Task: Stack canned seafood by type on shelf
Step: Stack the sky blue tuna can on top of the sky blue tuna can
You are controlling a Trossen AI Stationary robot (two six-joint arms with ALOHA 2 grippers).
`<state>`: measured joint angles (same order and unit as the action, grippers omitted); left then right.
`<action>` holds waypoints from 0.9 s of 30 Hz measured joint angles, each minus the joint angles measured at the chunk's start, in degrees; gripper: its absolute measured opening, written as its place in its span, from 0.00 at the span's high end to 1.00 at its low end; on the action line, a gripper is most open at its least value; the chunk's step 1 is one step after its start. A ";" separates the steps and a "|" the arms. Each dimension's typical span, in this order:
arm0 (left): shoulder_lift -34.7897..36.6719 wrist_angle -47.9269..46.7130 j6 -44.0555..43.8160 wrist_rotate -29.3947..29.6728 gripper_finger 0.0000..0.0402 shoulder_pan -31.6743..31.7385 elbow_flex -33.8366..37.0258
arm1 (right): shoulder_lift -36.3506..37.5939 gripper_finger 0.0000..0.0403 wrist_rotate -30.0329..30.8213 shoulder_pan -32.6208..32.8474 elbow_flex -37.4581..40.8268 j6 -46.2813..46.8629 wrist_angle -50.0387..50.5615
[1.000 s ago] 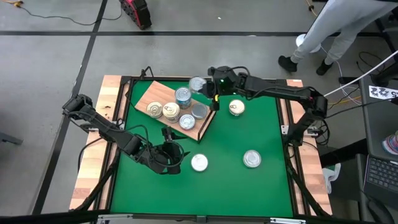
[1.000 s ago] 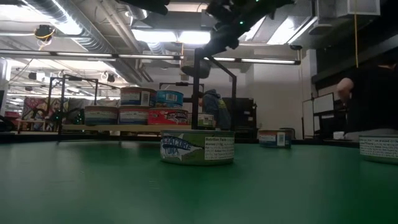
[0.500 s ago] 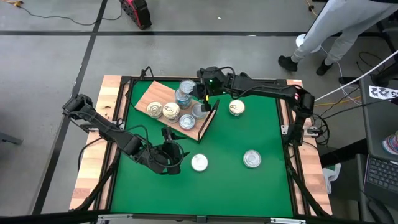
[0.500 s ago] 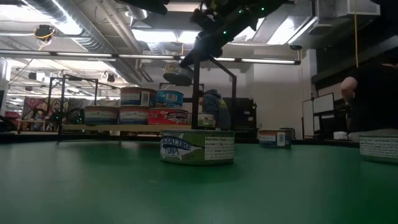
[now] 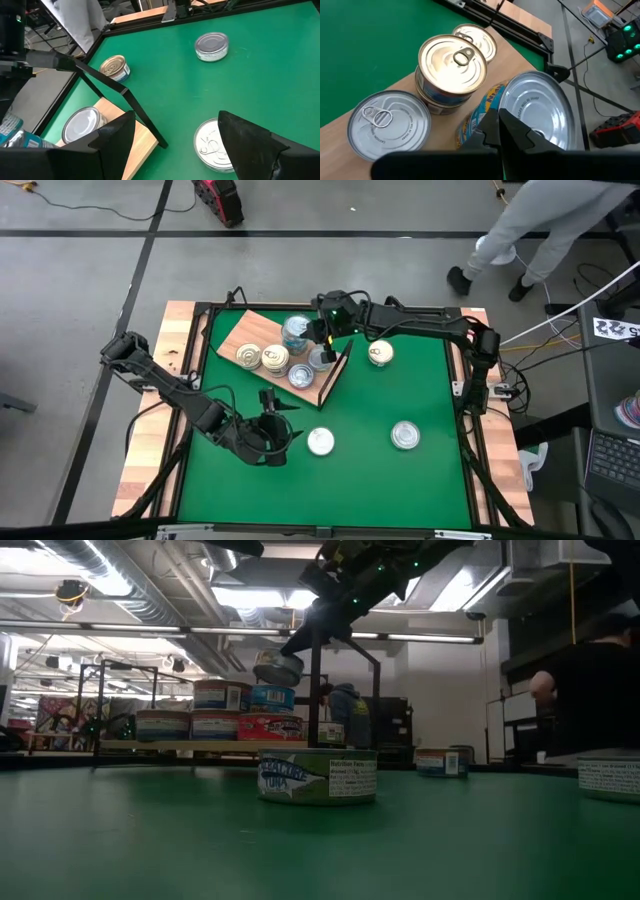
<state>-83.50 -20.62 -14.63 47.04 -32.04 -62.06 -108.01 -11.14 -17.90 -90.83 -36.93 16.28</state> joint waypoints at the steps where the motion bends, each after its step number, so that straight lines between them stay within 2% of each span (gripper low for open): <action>1: 0.00 0.00 -0.02 0.00 0.30 -0.01 0.00 | 0.00 1.00 -0.02 0.09 0.00 -0.49 0.02; 27: 0.00 -0.15 -2.13 -0.08 0.30 -2.86 0.00 | -0.78 1.00 -0.35 0.64 0.04 -3.90 -2.73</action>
<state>-83.50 -20.78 -16.76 46.96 -34.90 -62.06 -108.79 -11.49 -17.26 -90.78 -40.83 13.55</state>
